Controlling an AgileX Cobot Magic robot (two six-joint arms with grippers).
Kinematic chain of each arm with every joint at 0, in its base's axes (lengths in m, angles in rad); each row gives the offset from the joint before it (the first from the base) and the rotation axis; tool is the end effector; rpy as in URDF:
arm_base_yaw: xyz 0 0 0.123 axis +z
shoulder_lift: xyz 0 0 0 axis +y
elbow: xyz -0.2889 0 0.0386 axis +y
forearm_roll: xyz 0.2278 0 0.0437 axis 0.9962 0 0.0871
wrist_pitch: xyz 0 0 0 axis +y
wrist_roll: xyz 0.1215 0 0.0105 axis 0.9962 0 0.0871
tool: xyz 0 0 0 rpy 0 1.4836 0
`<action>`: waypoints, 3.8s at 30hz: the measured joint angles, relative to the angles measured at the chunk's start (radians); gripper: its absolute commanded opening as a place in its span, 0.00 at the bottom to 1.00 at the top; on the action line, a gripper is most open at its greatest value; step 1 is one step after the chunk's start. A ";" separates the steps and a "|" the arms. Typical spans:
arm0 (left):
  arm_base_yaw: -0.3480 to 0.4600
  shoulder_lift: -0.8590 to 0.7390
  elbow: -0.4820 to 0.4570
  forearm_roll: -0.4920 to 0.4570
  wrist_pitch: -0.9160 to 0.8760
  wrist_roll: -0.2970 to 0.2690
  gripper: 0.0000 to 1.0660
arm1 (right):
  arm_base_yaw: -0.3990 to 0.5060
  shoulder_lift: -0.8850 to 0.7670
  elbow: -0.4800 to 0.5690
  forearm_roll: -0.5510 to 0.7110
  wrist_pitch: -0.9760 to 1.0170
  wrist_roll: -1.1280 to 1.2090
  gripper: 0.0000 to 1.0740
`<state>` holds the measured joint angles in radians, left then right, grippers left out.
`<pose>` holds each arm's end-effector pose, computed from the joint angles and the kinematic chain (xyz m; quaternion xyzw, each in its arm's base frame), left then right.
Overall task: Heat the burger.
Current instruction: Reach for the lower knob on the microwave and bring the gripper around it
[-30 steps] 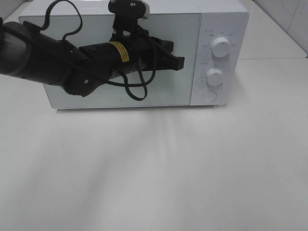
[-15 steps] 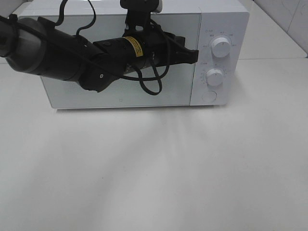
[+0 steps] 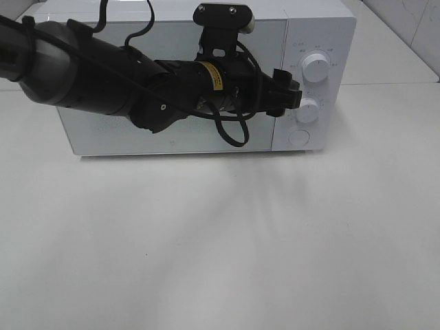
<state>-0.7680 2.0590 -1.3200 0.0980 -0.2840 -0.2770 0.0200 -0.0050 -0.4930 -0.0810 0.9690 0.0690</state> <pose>0.3437 -0.3366 0.1948 0.2453 0.7875 -0.2688 0.4974 0.0032 -0.0081 0.2619 0.0200 0.8281 -0.0156 0.5601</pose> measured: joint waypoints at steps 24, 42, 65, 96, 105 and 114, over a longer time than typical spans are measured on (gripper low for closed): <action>-0.009 -0.247 -0.006 -0.004 1.085 0.047 0.93 | 0.000 0.000 0.000 0.000 0.000 0.000 0.70; 0.099 -0.304 0.003 -0.069 1.454 0.122 0.92 | 0.000 0.000 0.000 0.000 0.000 0.000 0.70; 0.679 -0.651 0.377 -0.256 1.409 0.304 0.92 | 0.000 0.000 0.000 0.000 0.000 0.000 0.70; 0.701 -1.611 0.796 -0.176 1.365 0.305 0.92 | 0.000 0.000 0.000 0.000 0.000 0.000 0.70; 0.701 -1.901 0.798 -0.179 1.365 0.305 0.92 | 0.000 0.000 0.000 0.000 0.000 0.000 0.70; 0.775 -2.042 0.798 -0.180 1.365 0.305 0.92 | 0.000 0.000 0.000 0.000 0.000 0.000 0.70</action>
<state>0.0070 0.0170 -0.5220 -0.0820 1.0810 0.0280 0.0200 -0.0050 -0.4930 -0.0810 0.9690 0.0690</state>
